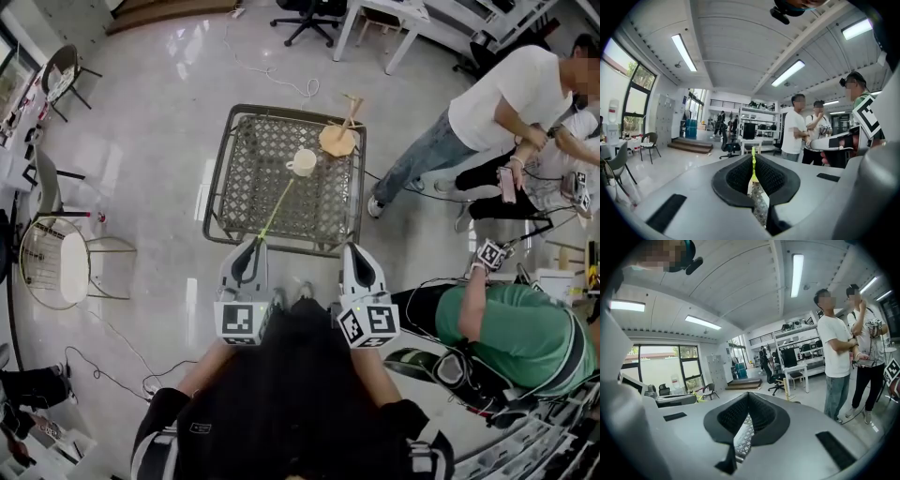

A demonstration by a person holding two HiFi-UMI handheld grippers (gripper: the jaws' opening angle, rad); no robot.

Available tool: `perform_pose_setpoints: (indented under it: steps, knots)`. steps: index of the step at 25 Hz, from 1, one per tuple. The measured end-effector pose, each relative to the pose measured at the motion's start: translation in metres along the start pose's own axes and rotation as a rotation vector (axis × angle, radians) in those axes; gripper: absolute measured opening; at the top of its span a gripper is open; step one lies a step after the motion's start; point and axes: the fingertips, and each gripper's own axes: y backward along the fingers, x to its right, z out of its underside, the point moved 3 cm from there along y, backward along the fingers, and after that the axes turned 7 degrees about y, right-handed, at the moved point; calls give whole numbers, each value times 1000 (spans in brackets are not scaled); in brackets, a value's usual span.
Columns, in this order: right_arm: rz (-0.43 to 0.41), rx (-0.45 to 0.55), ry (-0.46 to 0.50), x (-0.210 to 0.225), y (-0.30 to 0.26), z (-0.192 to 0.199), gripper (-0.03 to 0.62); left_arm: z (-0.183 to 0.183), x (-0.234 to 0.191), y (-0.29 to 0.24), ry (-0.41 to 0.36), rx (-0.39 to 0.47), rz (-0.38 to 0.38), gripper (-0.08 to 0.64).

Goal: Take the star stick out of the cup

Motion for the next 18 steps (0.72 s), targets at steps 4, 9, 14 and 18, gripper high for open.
perform_pose_setpoints:
  steps: [4, 9, 14, 18]
  knots:
    - [2, 6, -1, 9, 4, -1, 9, -4, 13, 1, 0, 6, 5, 28]
    - [-12, 16, 5, 19, 8, -2, 9, 2, 24, -5, 0, -11, 5, 28]
    - [-5, 13, 15, 26, 6, -4, 9, -3, 27, -12, -1, -11, -1, 28]
    - [-11, 16, 6, 28, 9, -12, 9, -9, 30, -12, 0, -19, -5, 28]
